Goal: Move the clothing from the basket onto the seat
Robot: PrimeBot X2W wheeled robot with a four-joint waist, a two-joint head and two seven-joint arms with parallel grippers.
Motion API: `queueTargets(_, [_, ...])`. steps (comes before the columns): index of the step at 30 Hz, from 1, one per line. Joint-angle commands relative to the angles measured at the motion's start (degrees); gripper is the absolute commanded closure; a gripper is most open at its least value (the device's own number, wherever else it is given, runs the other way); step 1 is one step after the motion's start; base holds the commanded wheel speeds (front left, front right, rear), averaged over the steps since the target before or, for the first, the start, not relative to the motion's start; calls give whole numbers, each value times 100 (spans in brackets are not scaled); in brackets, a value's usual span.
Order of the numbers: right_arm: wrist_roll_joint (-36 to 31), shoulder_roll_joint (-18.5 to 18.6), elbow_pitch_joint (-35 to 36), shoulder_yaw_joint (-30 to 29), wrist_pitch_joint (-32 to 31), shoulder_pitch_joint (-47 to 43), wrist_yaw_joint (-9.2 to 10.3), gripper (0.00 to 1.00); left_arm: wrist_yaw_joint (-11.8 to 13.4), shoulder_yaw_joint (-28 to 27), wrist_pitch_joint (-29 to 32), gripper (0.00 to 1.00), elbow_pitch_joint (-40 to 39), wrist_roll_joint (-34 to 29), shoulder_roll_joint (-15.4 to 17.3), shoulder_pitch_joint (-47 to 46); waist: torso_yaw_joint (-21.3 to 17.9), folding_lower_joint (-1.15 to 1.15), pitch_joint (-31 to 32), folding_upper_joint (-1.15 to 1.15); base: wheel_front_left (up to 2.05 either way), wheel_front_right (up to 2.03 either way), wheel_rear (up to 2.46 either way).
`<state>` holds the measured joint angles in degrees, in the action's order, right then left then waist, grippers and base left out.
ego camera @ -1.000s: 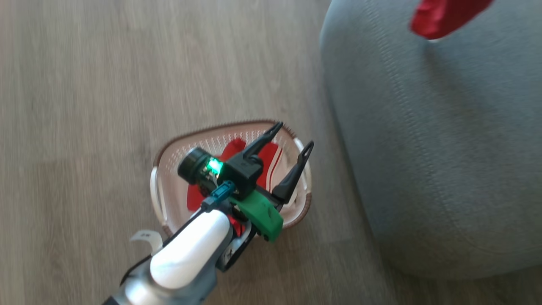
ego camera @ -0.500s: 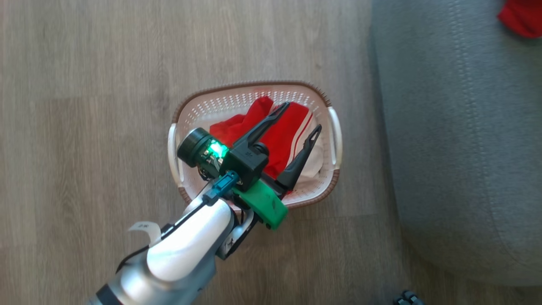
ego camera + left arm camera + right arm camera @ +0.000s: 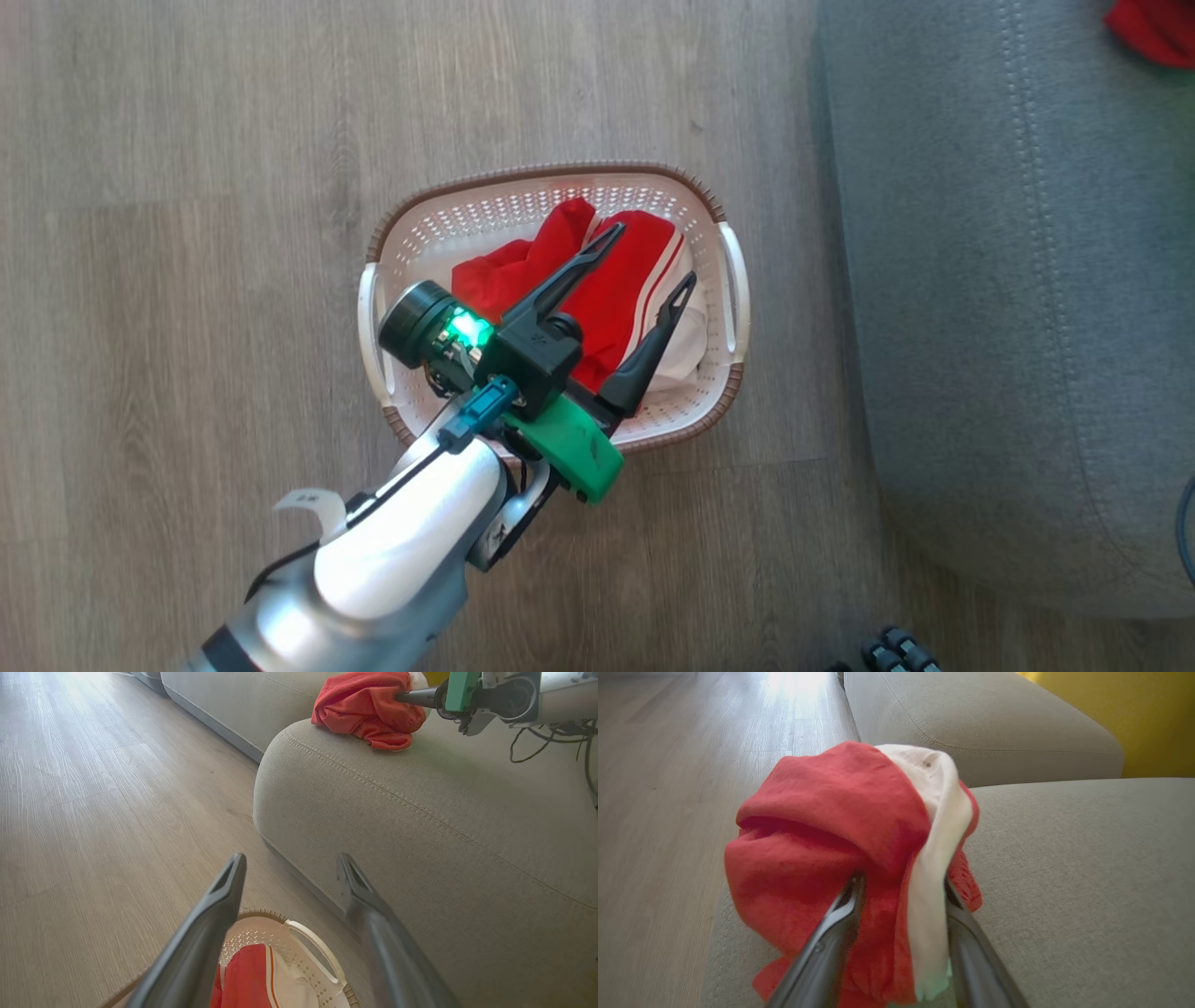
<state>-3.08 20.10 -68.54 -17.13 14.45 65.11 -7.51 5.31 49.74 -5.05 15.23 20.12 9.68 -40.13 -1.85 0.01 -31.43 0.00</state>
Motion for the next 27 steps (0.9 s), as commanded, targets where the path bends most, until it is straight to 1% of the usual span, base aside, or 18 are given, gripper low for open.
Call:
queueTargets(1, [-45, 18, 198, 17, 53, -103, 2, 0, 37, -120, 23, 0, -180, 20, 124, -70, -34, -1, 29, 0, 0, 0, 0])
queueTargets(5, [39, -75, 405, -8, 53, -308, 2, 0, 50, -138, -16, 0, -127, 73, 138, -37, -97, -1, 146, 0, 0, 0, 0])
queueTargets(9, [199, -141, 808, 157, 54, -683, 2, 0, 97, -206, -95, 0, -91, 153, 155, 19, -153, -1, 323, 0, 0, 0, 0])
queueTargets(15, [511, -120, 1399, 552, 54, -1223, 2, 0, 174, -328, -234, 0, -21, 299, 184, 146, -218, -1, 675, 0, 0, 0, 0])
queueTargets(19, [638, -96, 1666, 773, 54, -1381, 2, 0, 209, -394, -321, 0, 44, 399, 182, 242, -210, -1, 909, 0, 0, 0, 0])
queueTargets(24, [829, -121, 2000, 1212, 54, -1573, 2, 0, 304, -556, -499, 0, 218, 592, 199, 458, -107, -1, 1362, 0, 0, 0, 0])
queueTargets(27, [983, -198, 2138, 1482, 54, -1685, 2, 0, 369, -683, -599, 0, 328, 722, 233, 611, -15, -1, 1628, 0, 0, 0, 0])
